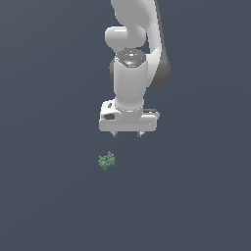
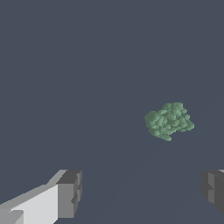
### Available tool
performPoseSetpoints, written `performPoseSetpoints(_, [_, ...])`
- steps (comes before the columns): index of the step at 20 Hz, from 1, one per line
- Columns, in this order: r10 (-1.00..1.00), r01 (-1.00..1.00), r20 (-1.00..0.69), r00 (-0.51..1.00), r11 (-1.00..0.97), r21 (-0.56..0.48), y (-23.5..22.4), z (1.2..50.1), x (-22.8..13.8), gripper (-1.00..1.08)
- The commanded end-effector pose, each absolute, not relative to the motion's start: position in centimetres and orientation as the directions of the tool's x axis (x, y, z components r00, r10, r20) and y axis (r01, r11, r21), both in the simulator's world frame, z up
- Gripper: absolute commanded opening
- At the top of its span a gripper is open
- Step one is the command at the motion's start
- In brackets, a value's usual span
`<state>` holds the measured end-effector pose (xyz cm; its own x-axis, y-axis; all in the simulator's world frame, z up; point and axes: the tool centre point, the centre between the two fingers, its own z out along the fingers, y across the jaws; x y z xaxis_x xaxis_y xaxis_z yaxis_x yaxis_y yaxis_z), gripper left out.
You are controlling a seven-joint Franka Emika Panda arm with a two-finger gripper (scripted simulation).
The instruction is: Pick up the object and move it to a goal position.
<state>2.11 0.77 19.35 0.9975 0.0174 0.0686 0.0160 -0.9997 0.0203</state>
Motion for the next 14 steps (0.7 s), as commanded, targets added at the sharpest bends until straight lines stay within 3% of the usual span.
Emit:
performPoseSetpoints(1, [0.017,0.016,0.069,0.997,-1.0,0.02,0.8,19.3,2.1,1.0])
performPoseSetpoints(14, [0.085,0.083,0.077,0.993,-0.996,0.039,2.7,20.7,2.1,1.0])
